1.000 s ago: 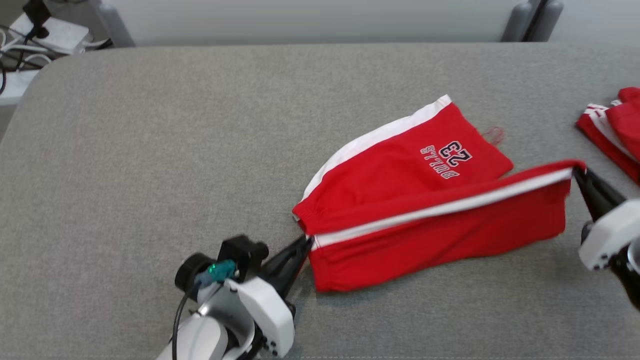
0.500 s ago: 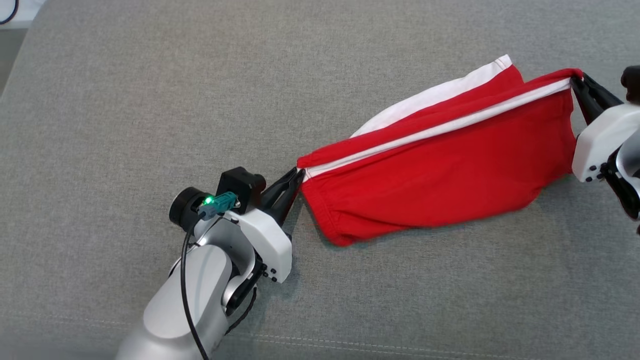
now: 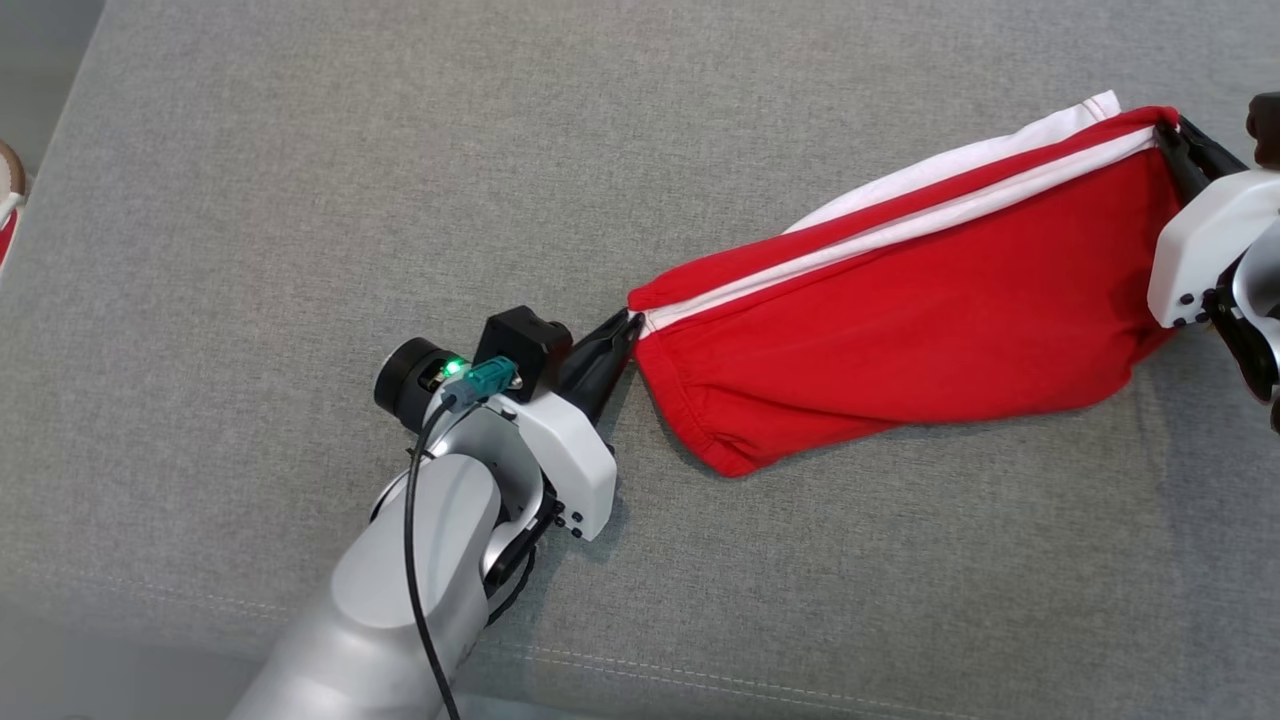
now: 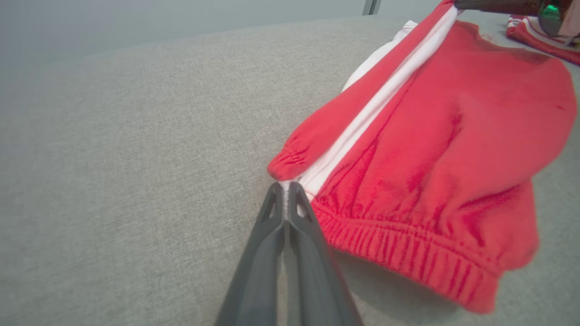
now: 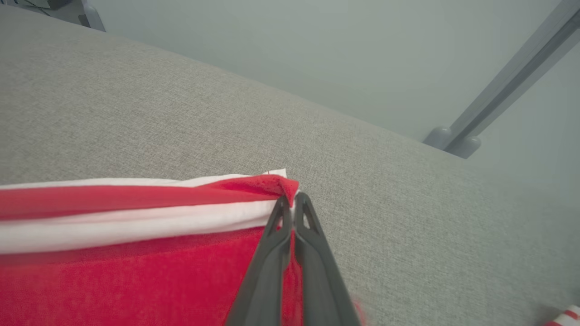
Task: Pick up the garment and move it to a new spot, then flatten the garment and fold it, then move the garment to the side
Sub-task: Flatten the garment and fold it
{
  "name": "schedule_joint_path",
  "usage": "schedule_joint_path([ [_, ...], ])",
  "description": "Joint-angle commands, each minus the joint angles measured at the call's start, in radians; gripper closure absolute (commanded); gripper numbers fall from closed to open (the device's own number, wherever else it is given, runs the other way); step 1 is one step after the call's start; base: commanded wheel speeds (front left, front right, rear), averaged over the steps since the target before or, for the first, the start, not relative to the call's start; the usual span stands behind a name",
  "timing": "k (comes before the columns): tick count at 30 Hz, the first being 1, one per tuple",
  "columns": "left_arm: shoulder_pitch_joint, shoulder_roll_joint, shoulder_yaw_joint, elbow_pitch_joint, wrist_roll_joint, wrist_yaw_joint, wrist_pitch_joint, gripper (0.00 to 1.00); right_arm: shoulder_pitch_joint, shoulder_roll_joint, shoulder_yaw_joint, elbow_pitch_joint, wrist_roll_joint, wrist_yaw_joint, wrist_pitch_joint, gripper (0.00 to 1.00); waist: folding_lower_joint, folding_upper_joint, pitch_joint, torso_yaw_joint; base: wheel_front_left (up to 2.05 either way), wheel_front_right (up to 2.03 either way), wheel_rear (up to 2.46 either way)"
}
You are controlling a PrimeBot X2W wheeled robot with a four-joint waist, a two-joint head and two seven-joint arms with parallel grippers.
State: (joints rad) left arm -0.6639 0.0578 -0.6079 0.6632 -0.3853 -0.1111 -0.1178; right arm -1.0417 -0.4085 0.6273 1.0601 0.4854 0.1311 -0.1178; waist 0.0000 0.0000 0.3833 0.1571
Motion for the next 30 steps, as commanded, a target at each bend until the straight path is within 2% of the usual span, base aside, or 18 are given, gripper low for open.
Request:
schedule_joint_path([
  [1, -0.035, 0.022, 0.018, -0.004, 0.006, -0.005, -0.013, 1.0, -0.013, -0.006, 0.019, 0.006, 0.015, 0.0, -0.021, 1.0, 0.0, 0.0, 0.006, 0.008, 0.0, 0.0, 0.0],
  [5, -0.059, 0.013, -0.014, 0.034, 0.007, -0.01, -0.047, 1.0, -0.038, -0.002, 0.057, 0.054, 0.058, 0.0, -0.041, 1.0, 0.0, 0.0, 0.017, 0.023, 0.0, 0.0, 0.0],
  [6, -0.078, 0.008, -0.029, 0.053, 0.008, -0.011, -0.068, 1.0, -0.055, 0.0, 0.067, 0.082, 0.083, 0.0, -0.053, 0.58, 0.0, 0.0, 0.026, 0.031, 0.0, 0.0, 0.0],
  [7, -0.084, 0.006, -0.031, 0.061, 0.007, -0.011, -0.074, 1.0, -0.061, 0.002, 0.069, 0.092, 0.089, 0.0, -0.057, 0.27, 0.0, 0.0, 0.028, 0.032, 0.0, 0.0, 0.0],
  [8, -0.09, 0.005, -0.034, 0.069, 0.006, -0.011, -0.079, 0.89, -0.066, 0.004, 0.071, 0.101, 0.095, 0.0, -0.061, 0.0, 0.0, 0.0, 0.03, 0.031, 0.0, 0.0, 0.0],
  [11, -0.1, 0.001, -0.043, 0.087, -0.014, -0.014, -0.092, 0.52, -0.08, 0.014, 0.078, 0.124, 0.106, 0.0, -0.084, 0.0, 0.0, 0.0, 0.032, 0.028, 0.0, 0.0, 0.0],
  [12, -0.104, 0.0, -0.047, 0.093, -0.017, -0.014, -0.097, 0.2, -0.082, 0.017, 0.08, 0.129, 0.108, 0.0, -0.093, 0.0, 0.0, 0.0, 0.029, 0.026, 0.0, 0.0, 0.0],
  [13, -0.106, -0.001, -0.048, 0.101, -0.021, -0.015, -0.101, 0.0, -0.083, 0.021, 0.082, 0.132, 0.111, 0.0, -0.101, 0.0, 0.0, 0.0, 0.026, 0.023, 0.0, 0.0, 0.0],
  [17, -0.103, -0.003, -0.042, 0.126, -0.037, -0.01, -0.12, 0.0, -0.08, 0.029, 0.092, 0.123, 0.118, 0.0, -0.13, 0.0, 0.0, 0.0, -0.001, 0.006, 0.0, 0.0, 0.0],
  [21, -0.077, -0.004, -0.014, 0.131, -0.061, 0.021, -0.133, 0.0, -0.052, 0.033, 0.093, 0.078, 0.125, 0.0, -0.142, 0.0, 0.0, 0.0, -0.039, -0.015, 0.0, 0.0, 0.0],
  [26, -0.019, 0.008, 0.038, 0.093, -0.079, 0.077, -0.142, 0.0, 0.027, 0.019, 0.037, -0.066, 0.111, 0.0, -0.144, 0.0, 0.0, 0.0, -0.093, -0.043, 0.0, 0.0, 0.0],
  [27, -0.019, 0.008, 0.038, 0.093, -0.079, 0.077, -0.142, 0.0, 0.027, 0.019, 0.037, -0.066, 0.111, 0.0, -0.144, 0.0, 0.0, 0.0, -0.093, -0.043, 0.0, 0.0, 0.0],
  [30, 0.032, 0.021, 0.086, 0.027, -0.09, 0.11, -0.143, 0.0, 0.101, 0.019, -0.033, -0.157, 0.095, 0.0, -0.144, 0.0, 0.0, 0.0, -0.127, -0.059, 0.0, 0.0, 0.0],
])
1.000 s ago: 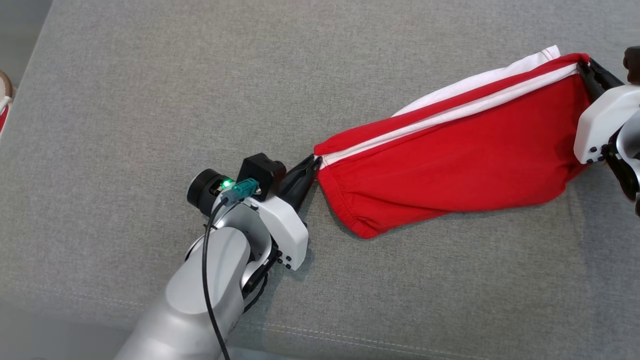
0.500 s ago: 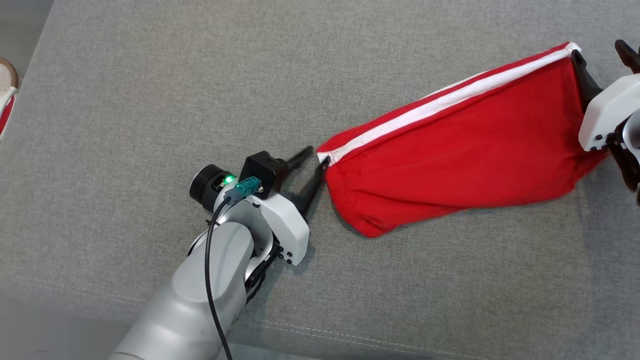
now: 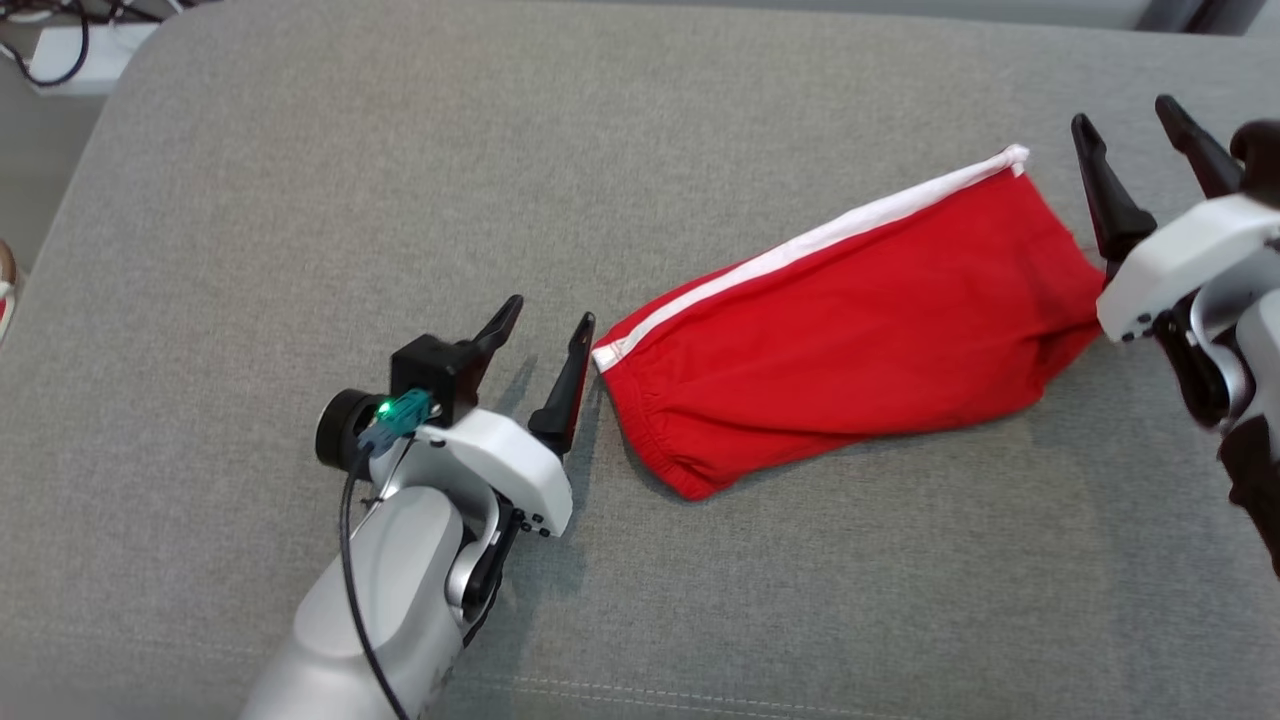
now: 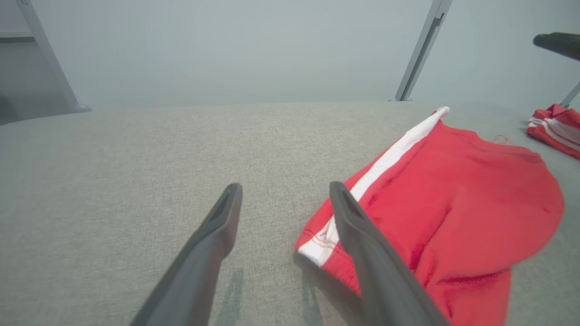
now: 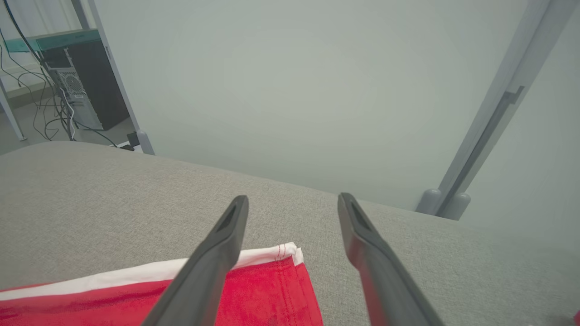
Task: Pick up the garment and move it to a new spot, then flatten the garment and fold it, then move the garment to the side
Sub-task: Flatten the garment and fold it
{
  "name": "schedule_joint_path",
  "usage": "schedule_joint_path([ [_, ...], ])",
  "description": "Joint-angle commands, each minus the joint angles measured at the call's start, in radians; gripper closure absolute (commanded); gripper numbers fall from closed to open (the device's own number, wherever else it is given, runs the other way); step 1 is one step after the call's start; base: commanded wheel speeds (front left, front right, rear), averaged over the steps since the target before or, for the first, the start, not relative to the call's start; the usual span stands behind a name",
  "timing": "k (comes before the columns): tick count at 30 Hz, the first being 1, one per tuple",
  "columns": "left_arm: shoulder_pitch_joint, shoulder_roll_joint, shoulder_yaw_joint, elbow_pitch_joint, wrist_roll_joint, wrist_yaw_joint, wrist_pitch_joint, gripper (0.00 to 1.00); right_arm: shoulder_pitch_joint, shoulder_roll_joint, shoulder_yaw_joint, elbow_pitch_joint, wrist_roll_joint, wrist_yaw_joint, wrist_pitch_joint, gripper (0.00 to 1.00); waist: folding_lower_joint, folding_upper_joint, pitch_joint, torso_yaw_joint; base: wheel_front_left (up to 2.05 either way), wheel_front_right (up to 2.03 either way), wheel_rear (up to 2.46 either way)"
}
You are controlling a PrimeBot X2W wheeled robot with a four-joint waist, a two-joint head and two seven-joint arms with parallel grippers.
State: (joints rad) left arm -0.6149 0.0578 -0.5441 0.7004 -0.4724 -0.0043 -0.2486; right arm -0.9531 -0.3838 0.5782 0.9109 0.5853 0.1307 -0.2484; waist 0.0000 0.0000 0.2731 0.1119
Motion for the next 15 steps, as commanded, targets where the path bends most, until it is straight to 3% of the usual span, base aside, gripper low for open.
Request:
schedule_joint_path([
  [1, 0.004, 0.026, 0.041, -0.042, -0.004, 0.013, -0.013, 0.0, 0.04, -0.002, -0.011, -0.035, -0.011, 0.0, -0.013, 0.0, 0.0, 0.0, -0.028, -0.018, 0.0, 0.0, 0.0],
  [11, 0.245, 0.051, 0.207, -0.316, 0.043, 0.072, -0.013, 0.0, 0.339, 0.061, -0.216, -0.292, -0.124, 0.0, -0.013, 0.0, 0.0, 0.0, -0.151, -0.057, 0.0, 0.0, 0.0],
  [15, 0.334, 0.048, 0.254, -0.402, 0.09, 0.075, -0.013, 0.0, 0.448, 0.094, -0.275, -0.368, -0.157, 0.0, -0.013, 0.0, 0.0, 0.0, -0.194, -0.068, 0.0, 0.0, 0.0],
])
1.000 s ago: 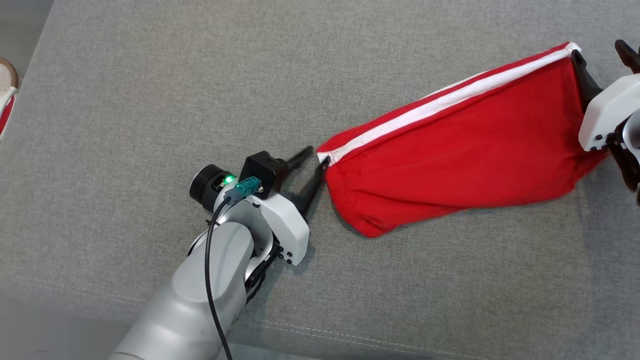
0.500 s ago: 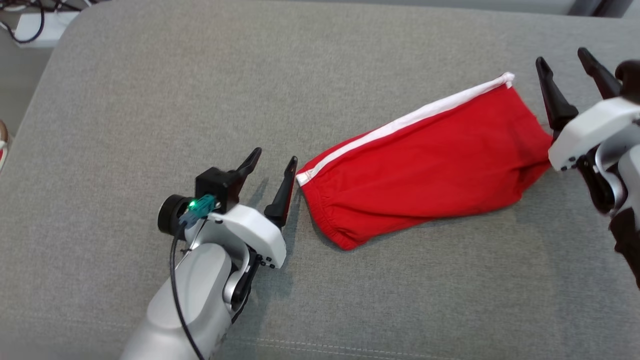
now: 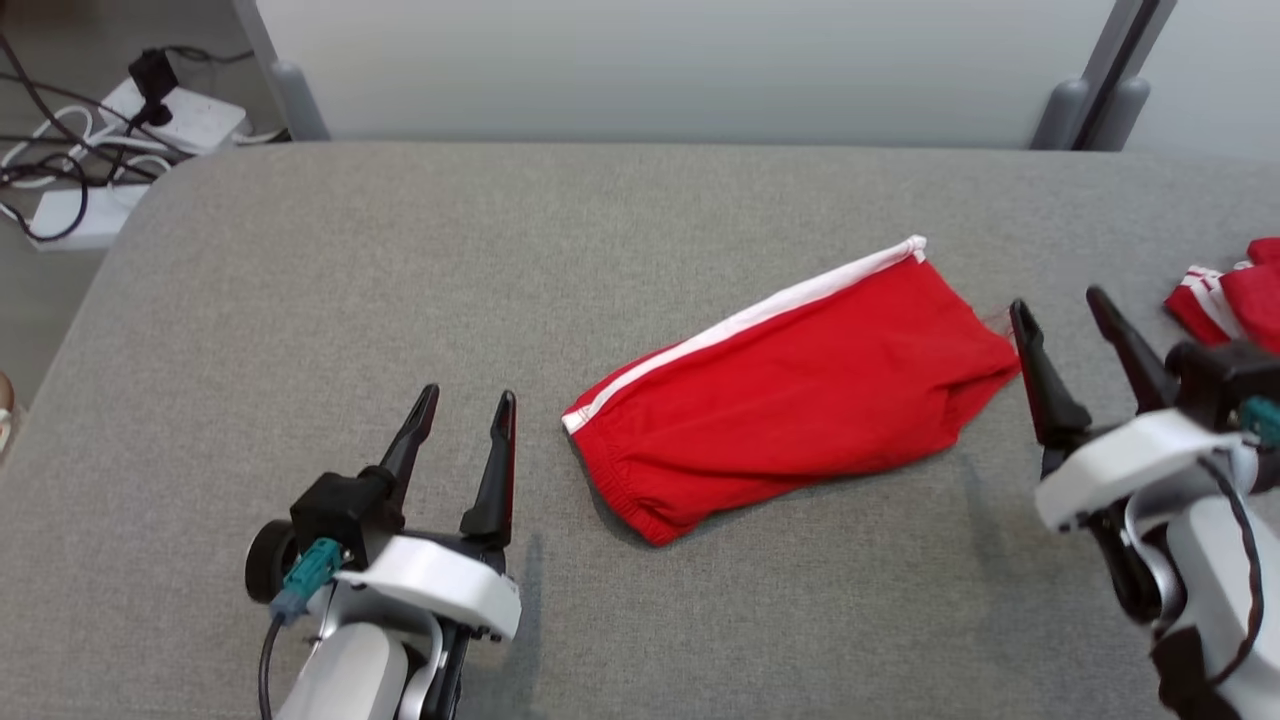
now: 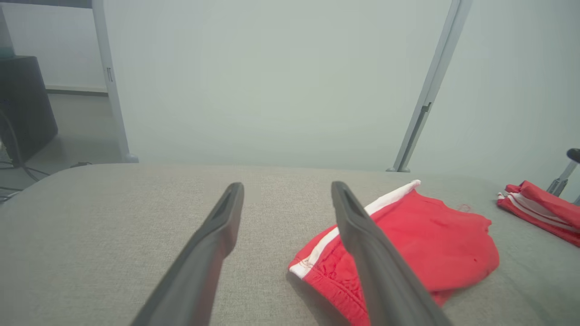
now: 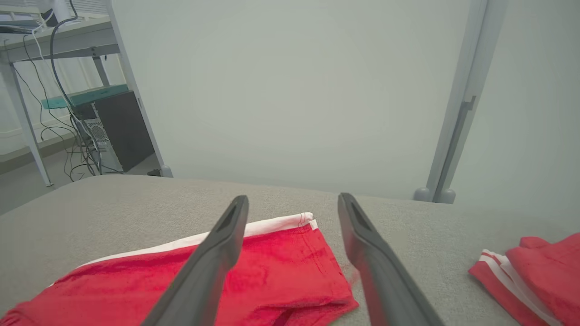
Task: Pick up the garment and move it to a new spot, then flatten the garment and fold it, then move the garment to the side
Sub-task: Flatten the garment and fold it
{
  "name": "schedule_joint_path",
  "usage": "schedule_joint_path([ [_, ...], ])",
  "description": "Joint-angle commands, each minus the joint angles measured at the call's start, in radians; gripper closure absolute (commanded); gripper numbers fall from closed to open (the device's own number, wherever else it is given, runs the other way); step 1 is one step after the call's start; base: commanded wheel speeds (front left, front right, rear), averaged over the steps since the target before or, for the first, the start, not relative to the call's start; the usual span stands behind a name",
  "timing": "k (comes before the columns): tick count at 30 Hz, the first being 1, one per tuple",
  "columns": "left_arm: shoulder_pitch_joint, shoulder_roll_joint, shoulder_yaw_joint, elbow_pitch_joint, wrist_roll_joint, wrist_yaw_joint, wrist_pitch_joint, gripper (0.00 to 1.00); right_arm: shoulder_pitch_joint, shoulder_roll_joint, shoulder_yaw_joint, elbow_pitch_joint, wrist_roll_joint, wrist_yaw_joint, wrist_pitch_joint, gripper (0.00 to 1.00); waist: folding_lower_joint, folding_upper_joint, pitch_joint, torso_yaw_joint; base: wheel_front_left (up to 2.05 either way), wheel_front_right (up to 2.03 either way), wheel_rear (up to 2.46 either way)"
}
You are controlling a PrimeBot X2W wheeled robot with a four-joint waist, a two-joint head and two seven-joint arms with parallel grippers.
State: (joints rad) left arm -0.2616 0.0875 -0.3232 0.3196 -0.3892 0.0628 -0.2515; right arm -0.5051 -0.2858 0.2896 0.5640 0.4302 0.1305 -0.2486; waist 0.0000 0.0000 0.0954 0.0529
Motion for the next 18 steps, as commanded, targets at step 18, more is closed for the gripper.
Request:
schedule_joint_path([
  [18, 0.24, -0.025, 0.107, -0.246, 0.197, -0.017, -0.01, 0.0, 0.374, 0.101, -0.148, -0.307, -0.071, 0.0, -0.013, 0.0, 0.0, 0.0, -0.104, -0.019, 0.0, 0.0, 0.0],
])
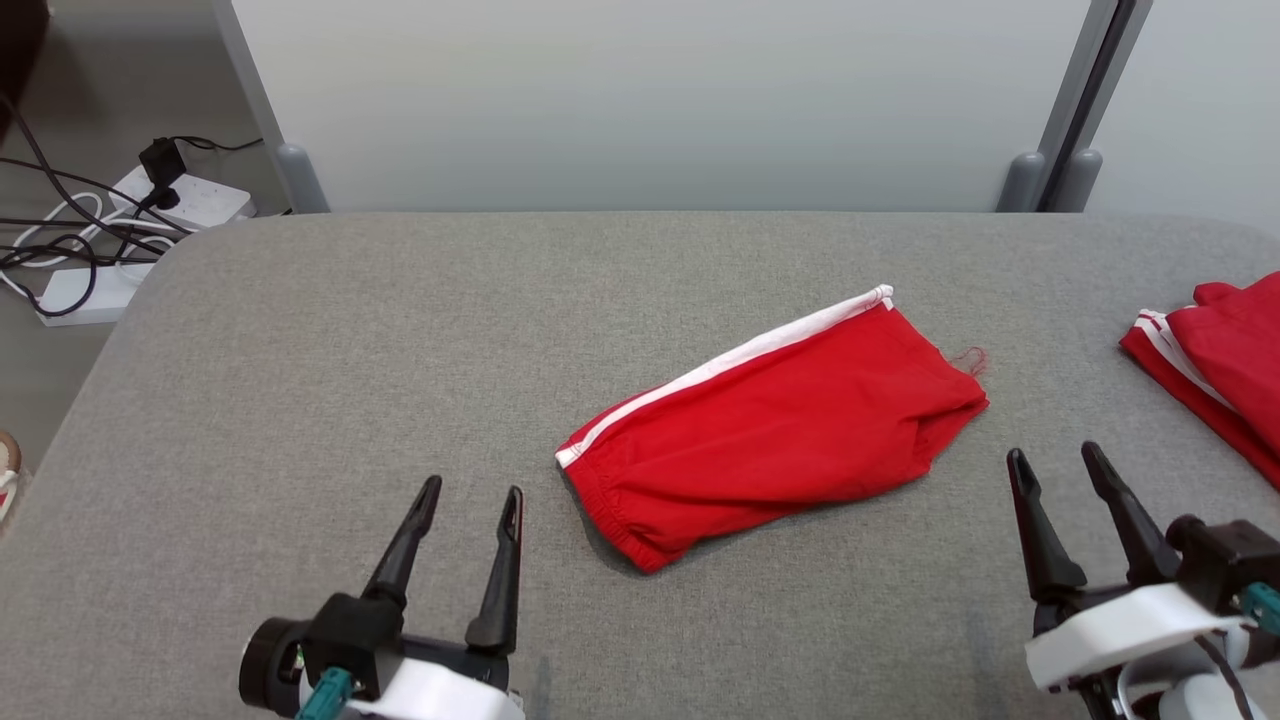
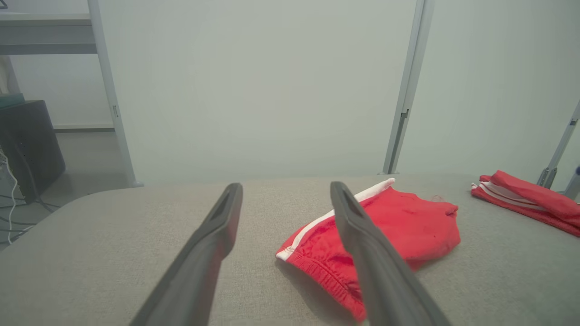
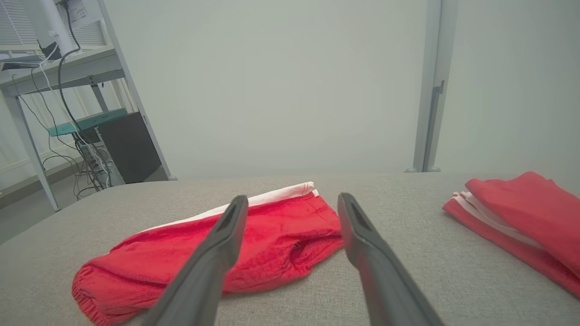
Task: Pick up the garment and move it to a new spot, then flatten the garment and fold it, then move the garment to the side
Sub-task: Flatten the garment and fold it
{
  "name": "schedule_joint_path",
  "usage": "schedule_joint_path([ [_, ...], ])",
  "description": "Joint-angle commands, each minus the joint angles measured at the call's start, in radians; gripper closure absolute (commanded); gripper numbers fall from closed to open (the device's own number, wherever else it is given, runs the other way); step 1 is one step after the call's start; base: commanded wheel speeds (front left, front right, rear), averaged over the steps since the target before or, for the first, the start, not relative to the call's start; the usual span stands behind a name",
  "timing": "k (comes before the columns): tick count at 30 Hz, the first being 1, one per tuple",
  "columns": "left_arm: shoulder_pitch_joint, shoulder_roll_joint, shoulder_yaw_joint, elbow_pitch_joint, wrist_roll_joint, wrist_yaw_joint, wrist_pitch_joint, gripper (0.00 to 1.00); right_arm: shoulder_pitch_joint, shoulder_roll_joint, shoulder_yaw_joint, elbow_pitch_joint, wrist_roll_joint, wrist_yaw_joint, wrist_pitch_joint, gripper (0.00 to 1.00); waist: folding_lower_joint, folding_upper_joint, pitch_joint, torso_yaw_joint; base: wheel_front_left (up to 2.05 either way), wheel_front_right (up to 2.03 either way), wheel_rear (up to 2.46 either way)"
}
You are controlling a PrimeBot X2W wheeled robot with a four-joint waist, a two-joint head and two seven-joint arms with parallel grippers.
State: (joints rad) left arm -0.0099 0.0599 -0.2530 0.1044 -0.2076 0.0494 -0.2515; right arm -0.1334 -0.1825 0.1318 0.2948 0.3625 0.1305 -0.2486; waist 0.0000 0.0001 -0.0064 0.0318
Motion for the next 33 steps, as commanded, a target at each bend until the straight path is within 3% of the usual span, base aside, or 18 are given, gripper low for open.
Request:
schedule_joint_path([
  [1, -0.003, 0.001, 0.037, -0.032, 0.02, -0.005, -0.01, 0.0, 0.013, 0.003, 0.002, -0.042, -0.001, 0.0, -0.013, 0.0, 0.0, -0.0001, -0.004, 0.003, 0.0, 0.0, 0.0],
  [15, 0.006, -0.007, 0.053, -0.026, 0.057, -0.026, -0.01, 0.0, 0.024, 0.019, -0.038, 0.002, 0.011, 0.0, -0.013, 0.0, 0.0, -0.0001, 0.004, 0.018, 0.0, 0.0, 0.0],
  [21, -0.007, -0.008, 0.033, -0.024, 0.062, -0.037, -0.01, 0.0, -0.108, 0.019, -0.07, 0.219, 0.075, 0.0, -0.012, 0.0, 0.0, -0.0001, 0.037, 0.037, 0.0, 0.0, 0.0],
  [33, -0.093, -0.009, -0.035, -0.027, 0.049, -0.041, -0.01, 0.0, -0.495, -0.025, -0.092, 0.7, 0.121, 0.0, 0.093, 0.0, 0.0, -0.0001, 0.145, 0.132, 0.0, 0.0, 0.0],
])
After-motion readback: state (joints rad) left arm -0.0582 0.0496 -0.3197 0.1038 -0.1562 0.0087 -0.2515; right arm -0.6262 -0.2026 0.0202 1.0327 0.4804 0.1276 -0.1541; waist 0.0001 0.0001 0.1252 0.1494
